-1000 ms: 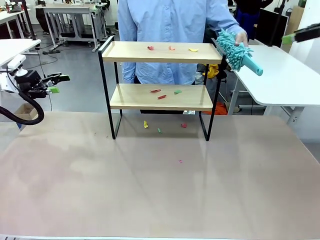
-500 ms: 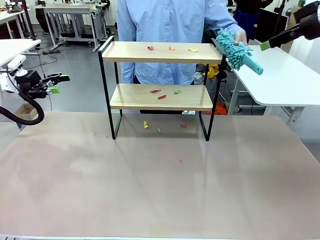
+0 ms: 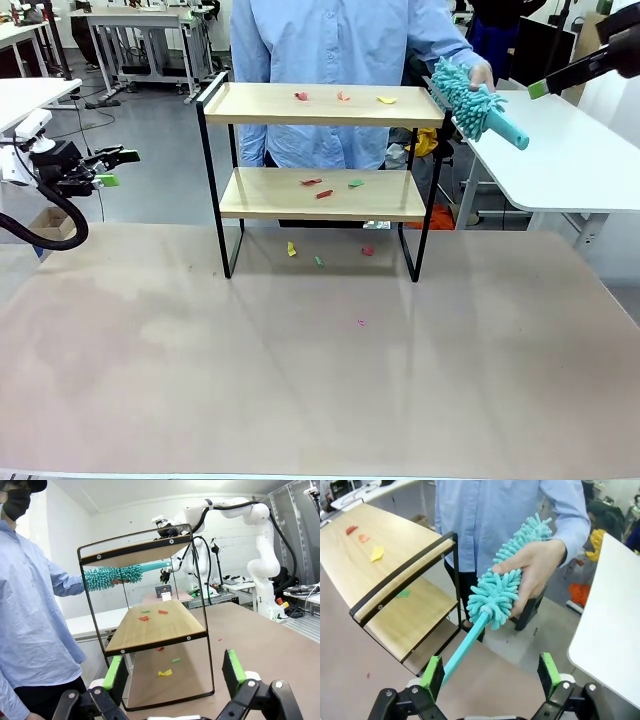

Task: Clean the shelf.
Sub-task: Pick up the Duster handed by the human, then clean the specific section of the Shelf indicated by the human with the Duster.

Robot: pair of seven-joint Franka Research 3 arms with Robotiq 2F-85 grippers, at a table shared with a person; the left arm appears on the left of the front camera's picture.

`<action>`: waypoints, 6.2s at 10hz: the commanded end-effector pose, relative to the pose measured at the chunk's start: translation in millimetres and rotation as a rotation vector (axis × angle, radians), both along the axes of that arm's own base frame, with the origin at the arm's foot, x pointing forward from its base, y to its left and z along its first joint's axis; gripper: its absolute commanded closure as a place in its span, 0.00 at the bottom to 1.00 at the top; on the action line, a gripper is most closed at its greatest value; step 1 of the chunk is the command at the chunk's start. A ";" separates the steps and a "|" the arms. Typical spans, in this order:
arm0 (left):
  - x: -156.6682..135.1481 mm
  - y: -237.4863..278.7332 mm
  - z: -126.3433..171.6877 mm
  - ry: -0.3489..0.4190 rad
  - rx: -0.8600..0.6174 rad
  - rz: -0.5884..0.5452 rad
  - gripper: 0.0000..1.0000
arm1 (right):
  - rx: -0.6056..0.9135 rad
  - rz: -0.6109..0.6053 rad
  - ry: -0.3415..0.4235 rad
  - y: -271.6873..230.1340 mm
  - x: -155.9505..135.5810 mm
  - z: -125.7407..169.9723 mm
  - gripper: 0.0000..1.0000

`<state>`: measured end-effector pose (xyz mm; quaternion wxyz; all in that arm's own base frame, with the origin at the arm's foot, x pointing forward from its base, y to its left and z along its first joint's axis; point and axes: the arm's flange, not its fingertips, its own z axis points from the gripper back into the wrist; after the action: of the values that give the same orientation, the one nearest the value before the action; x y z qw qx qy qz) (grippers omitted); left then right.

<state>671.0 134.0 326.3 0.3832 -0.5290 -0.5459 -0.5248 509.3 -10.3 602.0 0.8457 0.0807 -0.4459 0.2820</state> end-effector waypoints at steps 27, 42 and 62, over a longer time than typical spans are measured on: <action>-1.0 0.1 1.4 -0.017 0.009 -0.004 0.00 | -0.111 -0.475 0.322 76.2 21.6 -26.4 1.00; -1.0 0.1 1.4 -0.017 0.009 -0.004 0.00 | -0.127 -0.433 0.347 53.5 12.3 -30.7 0.87; -1.0 0.1 1.4 -0.017 0.009 -0.004 0.00 | -0.568 0.817 0.784 89.6 -176.4 -81.4 0.87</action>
<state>671.1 133.9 325.9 0.3832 -0.5291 -0.5458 -0.5247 340.1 84.5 510.7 0.7578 0.1243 0.0542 0.6382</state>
